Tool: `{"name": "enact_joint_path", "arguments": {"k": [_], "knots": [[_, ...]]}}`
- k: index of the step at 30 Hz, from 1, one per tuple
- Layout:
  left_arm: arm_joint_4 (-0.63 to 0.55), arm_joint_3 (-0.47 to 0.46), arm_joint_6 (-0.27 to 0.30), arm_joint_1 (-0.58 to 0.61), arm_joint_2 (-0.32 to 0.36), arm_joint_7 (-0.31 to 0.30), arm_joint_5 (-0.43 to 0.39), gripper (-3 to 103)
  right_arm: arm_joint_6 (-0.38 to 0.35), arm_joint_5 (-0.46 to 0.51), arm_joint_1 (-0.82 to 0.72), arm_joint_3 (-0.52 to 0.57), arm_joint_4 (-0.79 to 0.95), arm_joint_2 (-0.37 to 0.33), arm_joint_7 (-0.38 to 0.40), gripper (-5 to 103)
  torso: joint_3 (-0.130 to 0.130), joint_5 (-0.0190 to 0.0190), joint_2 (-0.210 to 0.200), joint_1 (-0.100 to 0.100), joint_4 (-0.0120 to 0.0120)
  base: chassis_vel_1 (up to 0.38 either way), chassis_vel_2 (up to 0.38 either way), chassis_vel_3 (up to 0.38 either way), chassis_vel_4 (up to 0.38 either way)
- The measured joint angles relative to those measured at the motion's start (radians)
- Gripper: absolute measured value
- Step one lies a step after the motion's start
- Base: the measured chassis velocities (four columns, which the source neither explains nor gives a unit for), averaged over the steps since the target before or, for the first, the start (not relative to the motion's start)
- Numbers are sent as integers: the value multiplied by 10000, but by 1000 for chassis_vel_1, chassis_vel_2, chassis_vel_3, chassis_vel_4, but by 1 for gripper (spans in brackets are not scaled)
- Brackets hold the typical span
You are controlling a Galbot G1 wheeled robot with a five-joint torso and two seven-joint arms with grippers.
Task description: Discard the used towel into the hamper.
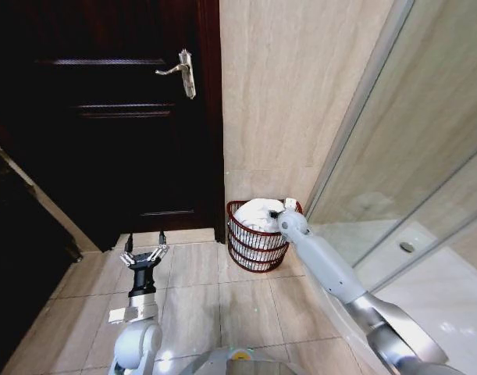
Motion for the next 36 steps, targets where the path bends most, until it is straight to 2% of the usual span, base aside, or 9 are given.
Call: {"name": "enact_joint_path", "arguments": {"k": [8,13,20,23,25,26,30,34,36], "knots": [[-3,-67,-7,41,17,0,-33,100,2,115,-159,-180,788,-104,375,99,0,0,0,0,0,0,0,0,0],[17,-119,-10,37,71,-28,-45,100,197,97,-253,-238,1397,-272,498,100,0,-1,0,0,1,0,0,0,0],[79,-174,238,-70,226,-203,35,100,882,-341,-707,-187,2518,-731,-265,100,-1,-2,1,0,1,0,0,0,0],[101,-175,510,-182,405,-290,79,100,1466,-1324,-1201,26,3227,-1071,-1183,100,-1,-1,0,-1,1,0,0,0,0],[114,-168,779,-301,620,-388,99,100,2048,-2701,-1808,390,3591,-1449,-2171,100,-1,-1,0,0,0,0,0,0,0],[114,-168,779,-301,620,-388,99,100,2048,-2701,-1808,390,3591,-1449,-2171,100,-1,-1,0,0,0,0,0,0,0],[311,-210,1253,-439,1074,-489,125,100,3750,-4850,-3625,2077,3614,-1881,-4562,100,-1,1,1,0,-6,0,0,0,0],[408,-211,1422,-457,1267,-489,120,100,4387,-5822,-4461,2724,3794,-1739,-4955,100,-1,0,0,0,-5,0,0,0,0],[437,-180,1494,-488,1318,-488,96,100,4792,-7082,-5220,3272,4267,-1281,-5011,100,-1,-1,0,0,3,0,0,0,0]]}}
